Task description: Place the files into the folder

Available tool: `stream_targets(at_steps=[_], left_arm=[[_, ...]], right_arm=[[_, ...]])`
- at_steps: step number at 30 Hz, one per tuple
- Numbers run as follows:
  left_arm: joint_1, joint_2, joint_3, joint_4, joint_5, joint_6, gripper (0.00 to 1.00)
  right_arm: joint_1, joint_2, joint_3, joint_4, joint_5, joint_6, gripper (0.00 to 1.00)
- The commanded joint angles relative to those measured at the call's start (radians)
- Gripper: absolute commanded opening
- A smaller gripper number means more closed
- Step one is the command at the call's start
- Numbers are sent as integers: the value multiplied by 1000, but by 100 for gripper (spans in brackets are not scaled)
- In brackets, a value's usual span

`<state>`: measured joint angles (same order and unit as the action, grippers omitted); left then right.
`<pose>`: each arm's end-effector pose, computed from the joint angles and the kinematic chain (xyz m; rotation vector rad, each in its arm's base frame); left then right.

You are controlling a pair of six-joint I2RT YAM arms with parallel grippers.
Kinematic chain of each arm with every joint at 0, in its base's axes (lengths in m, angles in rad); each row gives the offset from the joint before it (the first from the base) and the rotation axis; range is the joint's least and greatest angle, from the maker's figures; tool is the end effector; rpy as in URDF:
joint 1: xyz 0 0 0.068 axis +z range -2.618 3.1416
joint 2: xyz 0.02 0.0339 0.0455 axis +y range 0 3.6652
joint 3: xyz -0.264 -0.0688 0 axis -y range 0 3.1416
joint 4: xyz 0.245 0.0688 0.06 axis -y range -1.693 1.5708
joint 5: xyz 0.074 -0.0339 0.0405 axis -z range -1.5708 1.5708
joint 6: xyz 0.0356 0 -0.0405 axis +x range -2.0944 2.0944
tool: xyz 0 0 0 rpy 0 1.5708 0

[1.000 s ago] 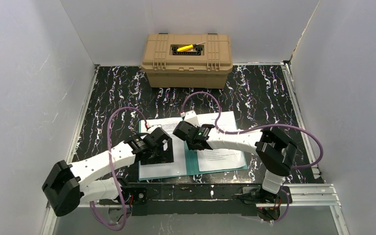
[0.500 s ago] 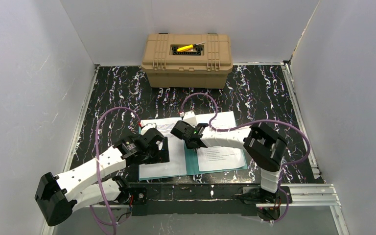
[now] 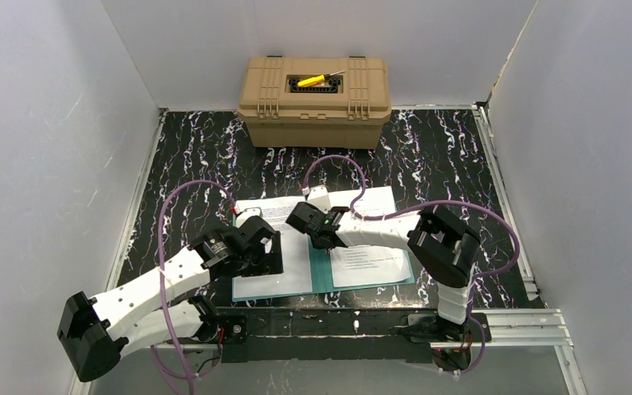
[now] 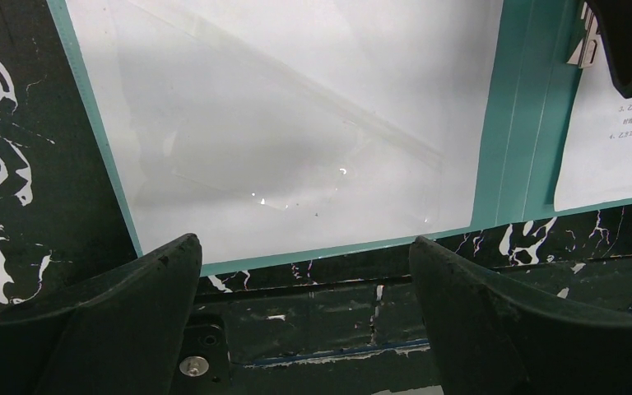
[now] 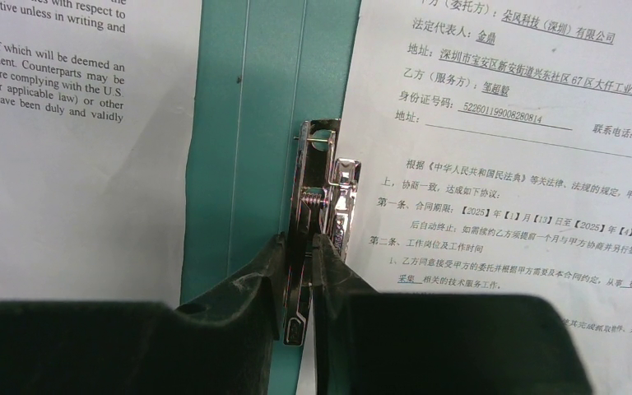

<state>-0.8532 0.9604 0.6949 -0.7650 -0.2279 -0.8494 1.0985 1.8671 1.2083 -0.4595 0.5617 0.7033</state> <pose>0.1223 -0.1279 0.2302 -0.0774 2.5975 -0.3451 0.1866 0.3236 0.1698 -0.3189 2.4150 0.0032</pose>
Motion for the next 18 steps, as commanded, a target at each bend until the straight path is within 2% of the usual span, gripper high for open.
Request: stream_targets(at_steps=[1, 2, 7, 18], left_arm=[[-2, -16, 29, -31, -29, -6, 96], [-2, -15, 30, -31, -27, -6, 96], [-2, -13, 30, -31, -22, -5, 96], [-2, -17, 22, -31, -28, -8, 96]], right_arm=[[-11, 30, 34, 15, 28, 10, 12], [-11, 32, 37, 13, 29, 10, 12], [-10, 28, 41, 15, 39, 15, 27], [-12, 26, 66, -3, 66, 18, 30]])
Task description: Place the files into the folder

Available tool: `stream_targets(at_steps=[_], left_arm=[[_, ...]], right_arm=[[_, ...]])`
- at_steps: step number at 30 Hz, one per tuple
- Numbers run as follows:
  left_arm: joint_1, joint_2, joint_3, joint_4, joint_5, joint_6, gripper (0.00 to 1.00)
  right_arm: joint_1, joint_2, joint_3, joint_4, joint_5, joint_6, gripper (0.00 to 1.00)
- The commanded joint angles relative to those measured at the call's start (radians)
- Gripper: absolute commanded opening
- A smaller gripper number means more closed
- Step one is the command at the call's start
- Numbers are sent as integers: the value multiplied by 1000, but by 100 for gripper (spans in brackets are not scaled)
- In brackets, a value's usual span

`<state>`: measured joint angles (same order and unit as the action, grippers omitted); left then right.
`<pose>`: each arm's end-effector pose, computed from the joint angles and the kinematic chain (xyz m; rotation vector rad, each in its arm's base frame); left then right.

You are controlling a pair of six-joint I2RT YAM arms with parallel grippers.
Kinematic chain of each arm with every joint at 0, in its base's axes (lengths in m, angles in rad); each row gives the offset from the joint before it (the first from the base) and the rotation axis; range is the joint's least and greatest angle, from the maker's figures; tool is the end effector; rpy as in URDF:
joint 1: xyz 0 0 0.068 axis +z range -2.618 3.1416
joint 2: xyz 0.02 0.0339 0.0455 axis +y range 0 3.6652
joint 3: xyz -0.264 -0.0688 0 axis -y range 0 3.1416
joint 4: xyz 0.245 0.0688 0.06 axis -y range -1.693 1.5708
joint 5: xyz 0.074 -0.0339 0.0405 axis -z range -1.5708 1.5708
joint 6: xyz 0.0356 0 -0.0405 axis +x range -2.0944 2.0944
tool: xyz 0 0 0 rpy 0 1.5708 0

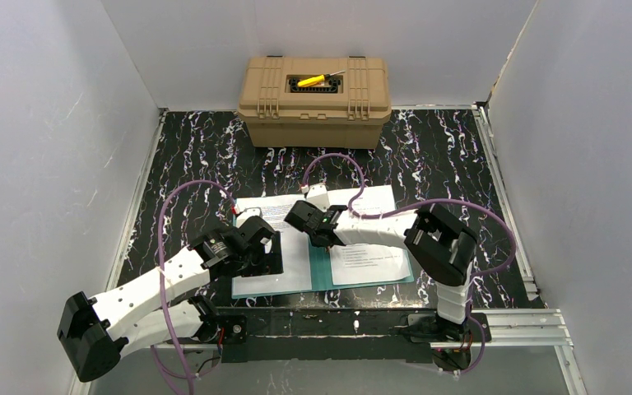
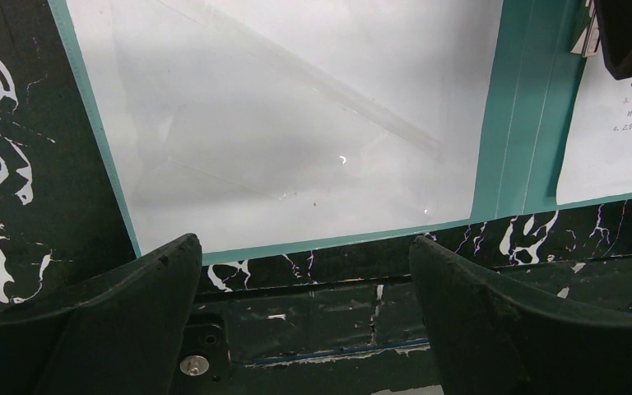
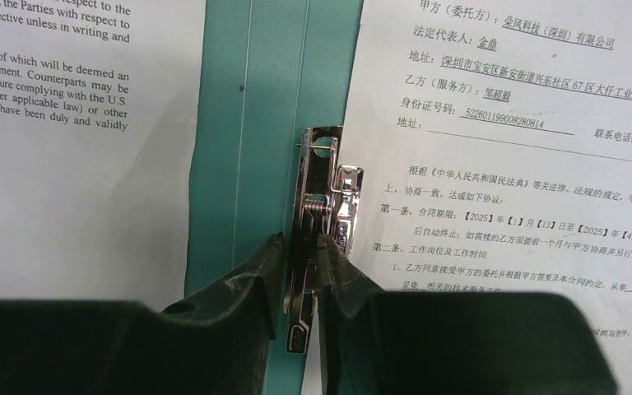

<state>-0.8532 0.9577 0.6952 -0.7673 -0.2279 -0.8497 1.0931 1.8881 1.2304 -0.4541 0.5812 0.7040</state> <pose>0.1220 -0.1275 0.2306 -0.0779 2.5970 -0.3459 0.1916 0.3275 0.1690 -0.3010 2.3990 -0.0083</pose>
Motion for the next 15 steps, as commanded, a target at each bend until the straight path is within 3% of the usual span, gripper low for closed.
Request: stream_targets(at_steps=[1, 15], left_arm=[[-2, -15, 21, -29, -28, -7, 96], [-1, -23, 7, -24, -27, -8, 97]], right_arm=[[-6, 5, 46, -9, 49, 17, 30], [-5, 38, 63, -14, 30, 20, 27]])
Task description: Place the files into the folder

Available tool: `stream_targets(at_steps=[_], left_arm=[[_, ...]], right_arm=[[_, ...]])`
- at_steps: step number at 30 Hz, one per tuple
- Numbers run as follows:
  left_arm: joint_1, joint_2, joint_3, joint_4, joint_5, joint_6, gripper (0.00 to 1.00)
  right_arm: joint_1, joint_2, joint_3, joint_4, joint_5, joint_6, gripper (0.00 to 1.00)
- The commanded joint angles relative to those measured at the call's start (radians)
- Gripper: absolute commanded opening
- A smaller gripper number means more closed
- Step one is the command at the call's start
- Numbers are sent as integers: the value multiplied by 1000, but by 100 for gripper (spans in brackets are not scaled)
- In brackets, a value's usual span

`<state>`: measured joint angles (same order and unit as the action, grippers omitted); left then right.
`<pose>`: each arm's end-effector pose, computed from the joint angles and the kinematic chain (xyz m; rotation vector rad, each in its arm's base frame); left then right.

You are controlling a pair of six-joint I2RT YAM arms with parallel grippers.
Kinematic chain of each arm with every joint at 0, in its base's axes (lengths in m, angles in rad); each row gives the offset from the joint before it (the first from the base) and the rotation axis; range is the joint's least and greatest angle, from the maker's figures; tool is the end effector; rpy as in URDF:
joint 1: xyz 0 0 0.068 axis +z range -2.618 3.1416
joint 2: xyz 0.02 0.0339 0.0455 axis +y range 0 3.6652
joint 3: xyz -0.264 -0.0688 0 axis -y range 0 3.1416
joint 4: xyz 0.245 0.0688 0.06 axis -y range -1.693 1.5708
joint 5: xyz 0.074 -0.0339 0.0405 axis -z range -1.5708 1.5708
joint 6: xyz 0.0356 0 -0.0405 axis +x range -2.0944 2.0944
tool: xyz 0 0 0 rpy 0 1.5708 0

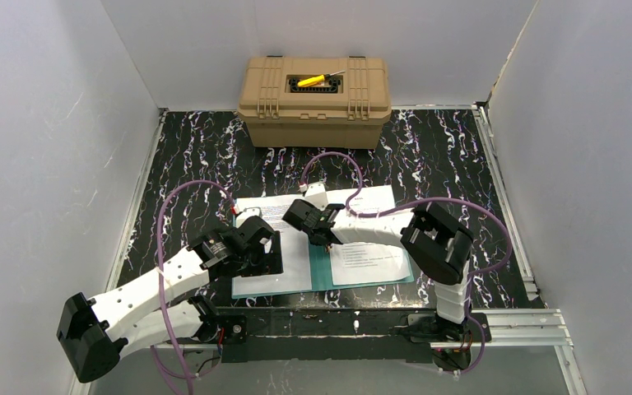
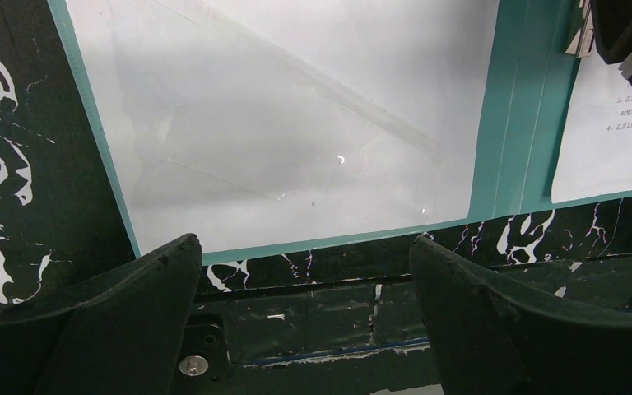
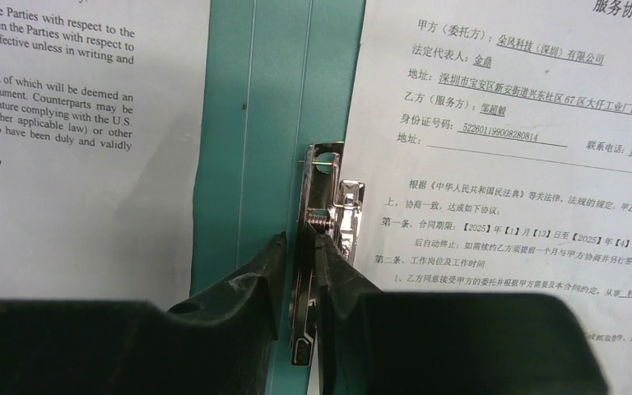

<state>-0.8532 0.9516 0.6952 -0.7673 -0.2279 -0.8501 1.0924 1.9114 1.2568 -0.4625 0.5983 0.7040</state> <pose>0.1215 -0.1269 0.2316 -0.0792 2.5923 -0.3518 0.1948 0.3320 0.1678 -0.2958 2.3898 -0.0278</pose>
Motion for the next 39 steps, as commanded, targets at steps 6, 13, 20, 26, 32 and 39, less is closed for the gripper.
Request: stream_targets(at_steps=[6, 13, 20, 26, 32, 39], left_arm=[[-2, -15, 6, -23, -25, -7, 97], [-2, -22, 3, -26, -24, -12, 97], [-2, -27, 18, -53, -45, -22, 97], [-2, -43, 33, -80, -77, -38, 98], [-1, -109, 39, -87, -97, -43, 98], [12, -224, 15, -39, -97, -17, 98]], right_arm=[[-4, 24, 10, 6, 3, 29, 12], [-5, 4, -31, 5, 14, 32, 1], [-5, -77, -80, 11, 22, 27, 1], [-17, -178, -119, 13, 10, -1, 1], [-40, -294, -167, 13, -23, -37, 1], [-90, -411, -195, -19, -67, -80, 1]])
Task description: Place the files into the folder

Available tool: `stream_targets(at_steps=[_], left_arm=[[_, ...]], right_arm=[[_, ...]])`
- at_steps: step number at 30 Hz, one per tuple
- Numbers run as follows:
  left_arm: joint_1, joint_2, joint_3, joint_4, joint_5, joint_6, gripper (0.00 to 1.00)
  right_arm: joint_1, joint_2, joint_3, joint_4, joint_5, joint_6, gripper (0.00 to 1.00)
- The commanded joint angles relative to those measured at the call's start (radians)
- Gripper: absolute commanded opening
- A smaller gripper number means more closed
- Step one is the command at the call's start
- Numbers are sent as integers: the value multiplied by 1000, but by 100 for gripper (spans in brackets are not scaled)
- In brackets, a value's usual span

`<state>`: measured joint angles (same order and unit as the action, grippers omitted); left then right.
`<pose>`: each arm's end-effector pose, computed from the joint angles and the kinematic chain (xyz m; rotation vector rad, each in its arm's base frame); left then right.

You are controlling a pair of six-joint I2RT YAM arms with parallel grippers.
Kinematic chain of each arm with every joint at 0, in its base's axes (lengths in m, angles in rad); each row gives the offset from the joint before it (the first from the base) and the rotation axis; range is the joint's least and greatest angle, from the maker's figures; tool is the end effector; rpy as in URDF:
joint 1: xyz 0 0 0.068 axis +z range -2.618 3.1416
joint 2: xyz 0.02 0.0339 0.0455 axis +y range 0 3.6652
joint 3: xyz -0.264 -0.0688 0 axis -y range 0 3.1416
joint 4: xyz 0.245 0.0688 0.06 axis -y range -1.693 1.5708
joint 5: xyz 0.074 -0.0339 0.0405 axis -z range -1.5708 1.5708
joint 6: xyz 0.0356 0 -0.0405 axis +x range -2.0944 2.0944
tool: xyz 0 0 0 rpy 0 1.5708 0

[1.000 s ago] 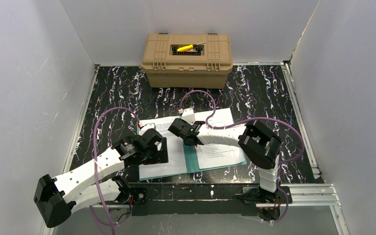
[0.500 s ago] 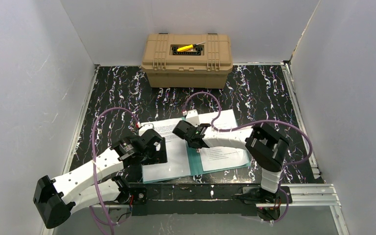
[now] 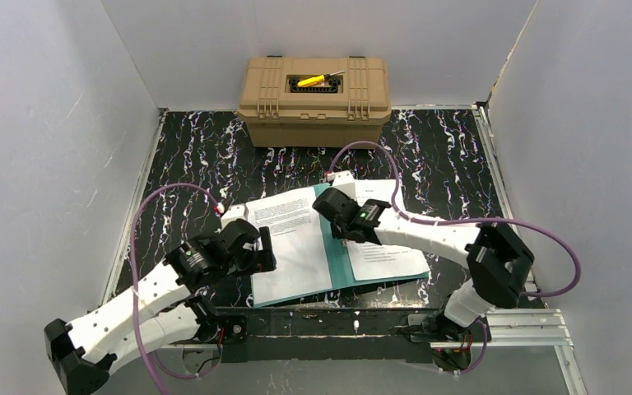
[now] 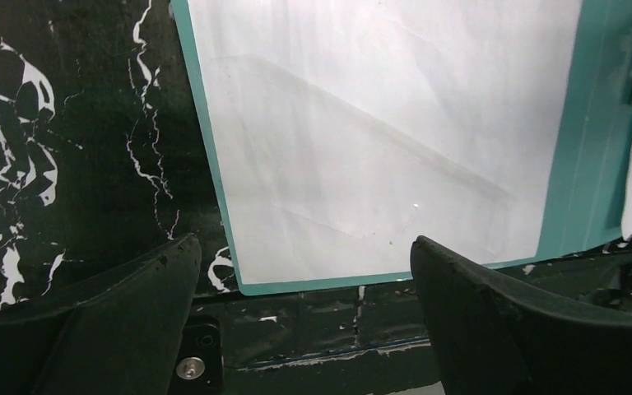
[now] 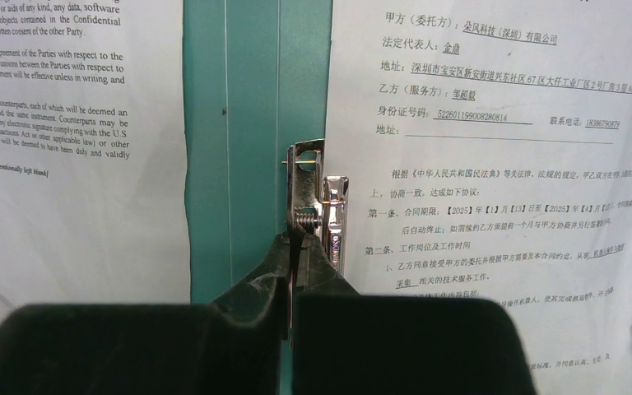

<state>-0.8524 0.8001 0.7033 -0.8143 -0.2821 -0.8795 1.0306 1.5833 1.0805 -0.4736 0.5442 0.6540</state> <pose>0.1075 -0.1079 0.2534 -0.1539 2.4734 -0.4178 0.1832 0.2696 0.2255 -0.2429 2.3483 0.1006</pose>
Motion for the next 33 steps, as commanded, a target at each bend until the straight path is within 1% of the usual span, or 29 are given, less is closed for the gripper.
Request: stream_targets(at_steps=[1, 4, 9, 15, 19, 28, 30, 33], left_arm=[[16, -90, 1, 11, -44, 14, 98], [42, -126, -12, 16, -23, 14, 98], [98, -181, -64, 69, 61, 6, 98], [212, -242, -143, 160, 223, -3, 98], [260, -270, -181, 210, 324, -16, 98], [323, -366, -266, 335, 497, -99, 98], [332, -386, -289, 369, 534, -124, 95], [344, -415, -316, 413, 584, -156, 85]], right_arm=[[-39, -100, -23, -10, -21, -36, 1], [-74, -160, -41, -13, -53, -53, 1], [-129, -238, -38, -37, -117, -83, 1], [-188, -320, -19, -64, -189, -108, 1], [-206, -356, -4, -77, -235, -116, 1], [-238, -399, 28, -89, -332, -119, 1], [-241, -401, 32, -90, -341, -119, 1], [-242, -401, 32, -95, -344, -119, 1]])
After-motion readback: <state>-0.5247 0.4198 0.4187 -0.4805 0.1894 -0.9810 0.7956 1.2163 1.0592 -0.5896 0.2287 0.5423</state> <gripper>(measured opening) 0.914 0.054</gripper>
